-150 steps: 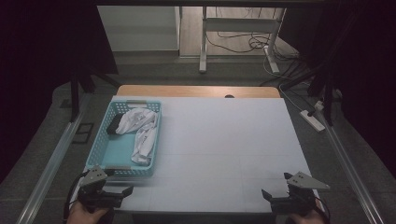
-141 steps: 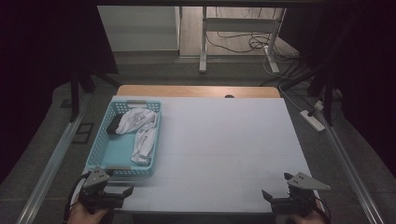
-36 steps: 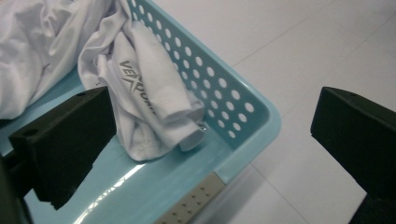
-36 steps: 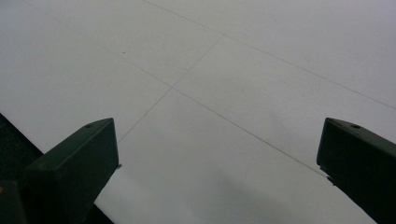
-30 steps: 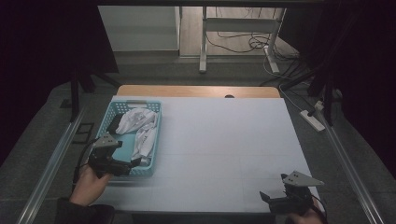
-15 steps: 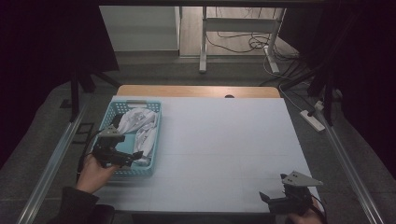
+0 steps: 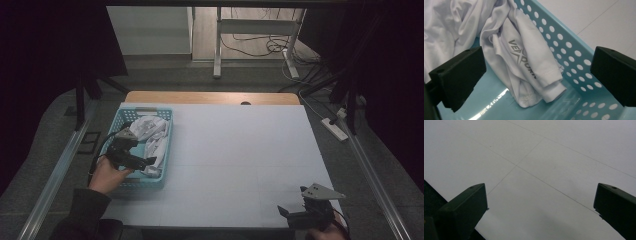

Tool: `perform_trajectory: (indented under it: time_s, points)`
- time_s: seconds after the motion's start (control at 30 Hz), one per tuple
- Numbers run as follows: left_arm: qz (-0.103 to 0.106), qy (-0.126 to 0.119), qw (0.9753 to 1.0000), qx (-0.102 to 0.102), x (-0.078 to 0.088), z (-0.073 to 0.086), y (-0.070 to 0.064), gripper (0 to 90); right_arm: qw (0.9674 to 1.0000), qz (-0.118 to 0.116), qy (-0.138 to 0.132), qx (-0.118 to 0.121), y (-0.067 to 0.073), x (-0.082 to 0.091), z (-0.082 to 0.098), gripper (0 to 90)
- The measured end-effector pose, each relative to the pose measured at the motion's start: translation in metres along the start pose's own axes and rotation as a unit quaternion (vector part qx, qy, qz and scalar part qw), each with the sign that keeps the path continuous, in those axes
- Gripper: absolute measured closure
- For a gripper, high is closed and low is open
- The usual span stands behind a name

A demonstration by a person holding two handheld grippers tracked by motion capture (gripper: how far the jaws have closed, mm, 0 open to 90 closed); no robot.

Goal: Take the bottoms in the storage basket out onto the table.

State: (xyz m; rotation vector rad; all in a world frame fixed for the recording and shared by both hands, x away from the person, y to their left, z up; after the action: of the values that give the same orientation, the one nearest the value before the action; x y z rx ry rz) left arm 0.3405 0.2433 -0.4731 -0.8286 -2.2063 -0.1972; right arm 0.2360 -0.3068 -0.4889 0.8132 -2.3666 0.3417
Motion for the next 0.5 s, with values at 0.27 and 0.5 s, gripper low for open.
perform_trajectory:
  time_s: [0.27, 0.5]
  points:
    - [0.001, 0.02, 0.9998, -0.008, -0.009, -0.008, 0.008, 0.0, 1.0, 0.001, 0.001, 0.001, 0.0, -0.001, 0.0, 0.0]
    - [-0.001, 0.031, 0.9994, -0.014, -0.025, -0.015, 0.012, 0.0, 1.0, 0.0, 0.002, 0.003, 0.001, -0.001, 0.0, 0.0]
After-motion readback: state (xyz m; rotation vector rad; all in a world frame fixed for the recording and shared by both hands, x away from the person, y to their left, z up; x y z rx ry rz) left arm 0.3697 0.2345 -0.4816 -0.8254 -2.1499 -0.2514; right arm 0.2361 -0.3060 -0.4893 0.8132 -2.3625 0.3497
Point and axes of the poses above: each handheld gripper's, and its own axes: x roughly backward along the jaws, z roughly out of its underside, y roughly to its left, the point moved 1 cm from there along -x, roughly forward along the jaws, and after that the axes turned 3 degrees about -y, right-handed, at the moved point
